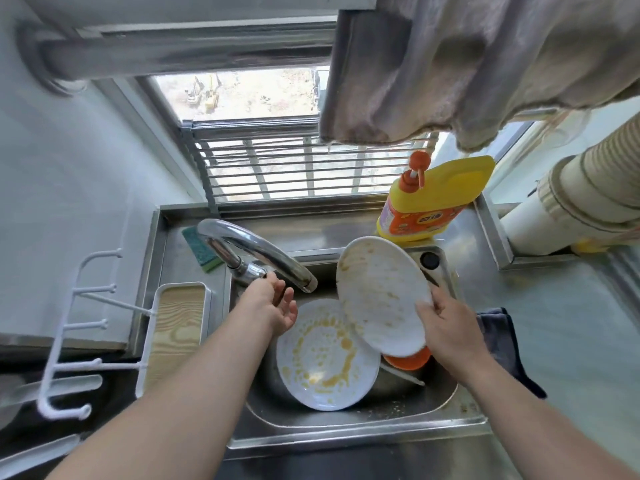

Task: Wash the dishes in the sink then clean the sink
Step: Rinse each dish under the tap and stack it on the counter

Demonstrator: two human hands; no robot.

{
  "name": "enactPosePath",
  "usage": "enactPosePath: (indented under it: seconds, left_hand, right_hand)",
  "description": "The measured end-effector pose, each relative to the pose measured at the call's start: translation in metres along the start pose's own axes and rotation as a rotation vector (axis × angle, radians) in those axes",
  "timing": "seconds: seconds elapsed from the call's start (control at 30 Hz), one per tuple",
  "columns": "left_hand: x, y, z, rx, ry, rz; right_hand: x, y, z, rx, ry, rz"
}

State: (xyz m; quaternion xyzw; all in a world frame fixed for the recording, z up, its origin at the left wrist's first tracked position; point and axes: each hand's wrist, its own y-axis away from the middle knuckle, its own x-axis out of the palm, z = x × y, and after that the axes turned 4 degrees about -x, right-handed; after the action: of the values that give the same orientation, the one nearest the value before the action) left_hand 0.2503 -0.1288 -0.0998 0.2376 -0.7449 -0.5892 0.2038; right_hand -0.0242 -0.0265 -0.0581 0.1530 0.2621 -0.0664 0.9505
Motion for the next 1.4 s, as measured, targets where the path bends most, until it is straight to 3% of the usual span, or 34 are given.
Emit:
enactPosePath:
  seconds: [0.2,0.37,0.53,0.7,1.0,1.2,1.3,1.4]
  left_hand:
    - [-0.008,-0.007,0.001,-0.015,0.069,0.019]
    - [-0.002,-0.006,-0.001,0.047,0.013,-0.053]
    - [0.0,-0.016,0.005,0.174,-0.035,-0.189]
    - [-0.001,-0.016,0.012,0.265,-0.046,-0.147]
    - [-0.009,-0.014,0.003,0.171,-0.056,-0.106]
    - [0.015,0.013,0.044,-0.066,-0.227,0.151]
    - [0.029,0.03,0.065,-0.063,-0.255,0.265]
    - [0.037,0.04,0.075,0.042,-0.28,0.288]
  right_hand:
    - [0.026,0.025,-0.014,0.649,-0.773,-0.053]
    - [0.051,0.039,-0.029,0.842,-0.889,-0.058]
    - [0.065,0.041,-0.031,0.884,-0.891,-0.065]
    - [0.067,0.046,-0.029,0.896,-0.913,-0.105]
    - [0.046,0.075,-0.016,0.86,-0.846,-0.239]
    - [0.026,0.099,-0.006,0.78,-0.8,-0.342]
    - [0.013,0.102,-0.008,0.724,-0.591,-0.362]
    - [0.005,0.11,0.004,0.718,-0.57,-0.411]
